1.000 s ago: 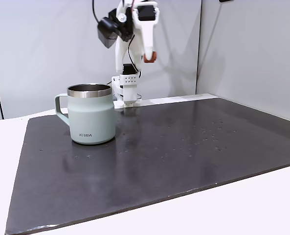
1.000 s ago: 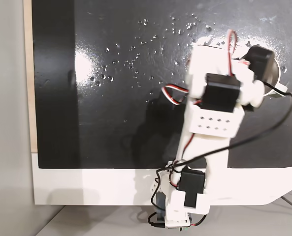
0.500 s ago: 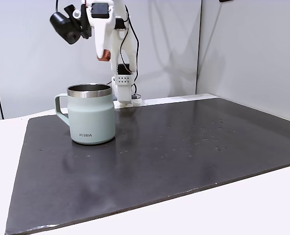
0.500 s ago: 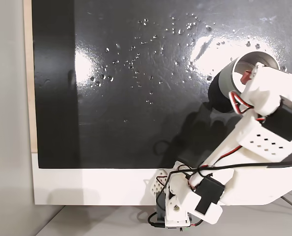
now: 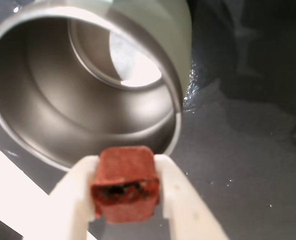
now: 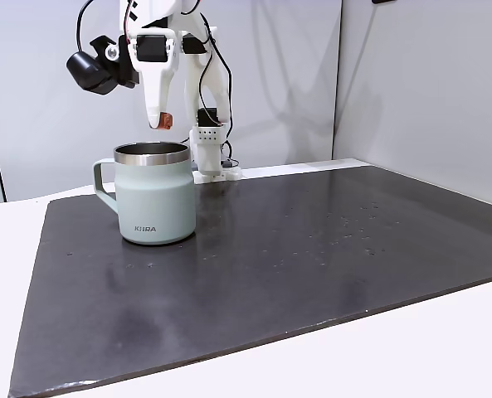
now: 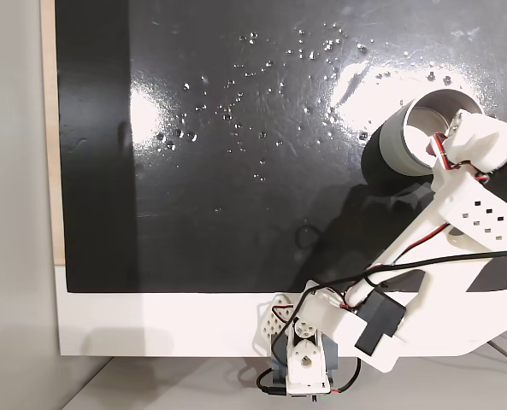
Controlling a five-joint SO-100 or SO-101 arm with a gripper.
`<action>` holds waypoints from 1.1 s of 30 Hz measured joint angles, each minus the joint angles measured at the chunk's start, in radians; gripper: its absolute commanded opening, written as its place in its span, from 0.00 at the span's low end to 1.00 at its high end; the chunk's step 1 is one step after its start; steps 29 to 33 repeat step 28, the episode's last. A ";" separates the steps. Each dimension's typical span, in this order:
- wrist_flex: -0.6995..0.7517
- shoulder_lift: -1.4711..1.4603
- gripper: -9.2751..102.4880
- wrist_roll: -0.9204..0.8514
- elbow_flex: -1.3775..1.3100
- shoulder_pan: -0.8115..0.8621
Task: Grasp a cube and put it in the cup.
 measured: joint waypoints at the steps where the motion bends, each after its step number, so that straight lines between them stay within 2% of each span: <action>1: 0.000 0.000 0.25 0.000 0.000 0.000; 2: 0.000 0.000 0.30 0.003 0.000 0.000; 4: 0.000 0.000 0.33 0.003 0.000 -0.003; 33: 0.002 0.025 0.29 0.006 0.021 -0.003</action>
